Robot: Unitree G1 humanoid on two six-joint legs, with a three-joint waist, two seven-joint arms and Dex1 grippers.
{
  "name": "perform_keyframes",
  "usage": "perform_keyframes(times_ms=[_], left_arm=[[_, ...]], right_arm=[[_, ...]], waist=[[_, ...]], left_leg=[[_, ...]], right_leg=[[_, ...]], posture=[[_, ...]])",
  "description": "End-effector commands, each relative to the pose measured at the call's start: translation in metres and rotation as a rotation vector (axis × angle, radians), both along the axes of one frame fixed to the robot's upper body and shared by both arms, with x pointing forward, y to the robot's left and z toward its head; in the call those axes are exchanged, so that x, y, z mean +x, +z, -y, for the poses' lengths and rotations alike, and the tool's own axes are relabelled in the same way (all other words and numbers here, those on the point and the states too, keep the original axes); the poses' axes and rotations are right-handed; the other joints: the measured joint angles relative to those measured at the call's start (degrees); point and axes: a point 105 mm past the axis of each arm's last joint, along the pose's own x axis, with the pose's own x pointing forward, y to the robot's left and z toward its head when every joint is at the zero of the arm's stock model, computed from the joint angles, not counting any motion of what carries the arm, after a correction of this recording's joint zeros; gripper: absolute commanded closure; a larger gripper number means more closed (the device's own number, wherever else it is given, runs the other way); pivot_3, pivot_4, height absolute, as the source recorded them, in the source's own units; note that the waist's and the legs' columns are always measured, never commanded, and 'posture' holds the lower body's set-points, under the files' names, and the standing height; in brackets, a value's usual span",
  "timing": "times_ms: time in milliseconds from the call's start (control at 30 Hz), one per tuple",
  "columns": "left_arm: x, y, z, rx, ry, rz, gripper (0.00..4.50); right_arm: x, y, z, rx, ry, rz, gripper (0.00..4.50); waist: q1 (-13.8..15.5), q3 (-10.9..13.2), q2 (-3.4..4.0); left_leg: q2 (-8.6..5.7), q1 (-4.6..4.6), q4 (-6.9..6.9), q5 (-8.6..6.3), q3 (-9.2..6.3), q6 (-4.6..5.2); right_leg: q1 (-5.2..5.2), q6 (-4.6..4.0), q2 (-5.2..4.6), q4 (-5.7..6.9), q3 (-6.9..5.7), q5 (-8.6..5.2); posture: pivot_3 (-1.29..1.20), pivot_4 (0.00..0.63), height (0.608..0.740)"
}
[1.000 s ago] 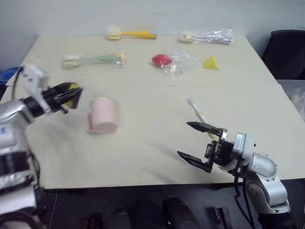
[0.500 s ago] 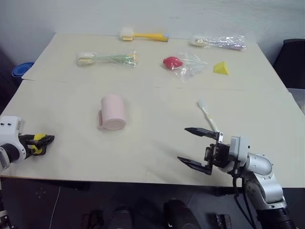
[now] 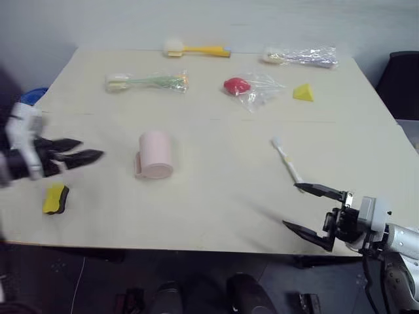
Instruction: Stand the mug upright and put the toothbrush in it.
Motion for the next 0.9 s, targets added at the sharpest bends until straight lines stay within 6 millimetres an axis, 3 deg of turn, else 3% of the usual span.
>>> perform_keyframes(times_ms=[33,167,433,533,700,833,900], left_arm=[[0.016,-0.021,0.010,0.057,0.087,-0.107,0.03],[0.040,-0.036,0.033,0.070,0.101,-0.139,0.03],[0.060,-0.041,0.061,0.045,0.071,-0.218,0.03],[0.058,-0.050,0.076,0.087,-0.005,-0.269,0.60],[0.052,-0.063,0.085,0.108,-0.082,-0.330,2.13],[0.055,-0.060,0.089,0.082,-0.098,-0.303,3.21],[0.061,-0.048,0.098,0.010,-0.132,-0.207,3.82]], right_arm=[[-0.001,0.010,-0.009,0.018,0.013,0.057,0.00],[0.000,0.018,-0.016,0.036,0.013,0.083,0.00],[-0.006,0.014,-0.014,0.045,-0.009,0.070,0.00],[-0.009,0.008,-0.009,0.052,-0.027,0.061,0.00],[-0.011,-0.002,0.001,0.054,-0.048,0.055,0.00],[-0.015,-0.008,0.011,0.047,-0.074,0.050,0.00],[-0.018,-0.012,0.016,0.042,-0.090,0.044,0.00]], waist=[[0.0,0.0,-0.08],[0.0,0.0,-0.12],[1.2,0.0,-0.10],[1.6,0.0,-0.10],[1.5,-0.1,-0.02],[1.5,-0.1,0.09],[1.6,-0.1,0.09]], left_leg=[[0.02,-0.02,0.01,0.00,-0.02,0.00],[0.06,-0.06,0.03,0.00,-0.11,0.00],[-0.11,-0.01,0.07,0.00,-0.13,0.00],[-0.22,-0.01,0.09,0.00,-0.15,0.01],[-0.30,0.03,0.07,0.00,-0.17,0.03],[-0.32,0.04,0.06,0.00,-0.16,0.04],[-0.32,0.03,0.06,-0.01,-0.16,0.04]], right_leg=[[-0.01,0.00,-0.03,-0.02,-0.01,0.00],[-0.08,0.00,-0.05,0.00,-0.02,0.00],[-0.02,0.00,-0.01,0.05,-0.05,0.00],[0.00,0.01,-0.04,0.04,-0.06,0.00],[0.05,0.01,-0.07,0.05,-0.05,0.00],[0.06,0.01,-0.06,0.03,-0.04,0.00],[0.07,0.01,-0.08,0.01,-0.04,0.00]], posture=[[0.00,0.150,0.740],[0.00,0.150,0.740],[0.00,0.150,0.740],[0.00,0.150,0.740],[0.00,0.150,0.740],[0.00,0.150,0.740],[0.00,0.150,0.740]])
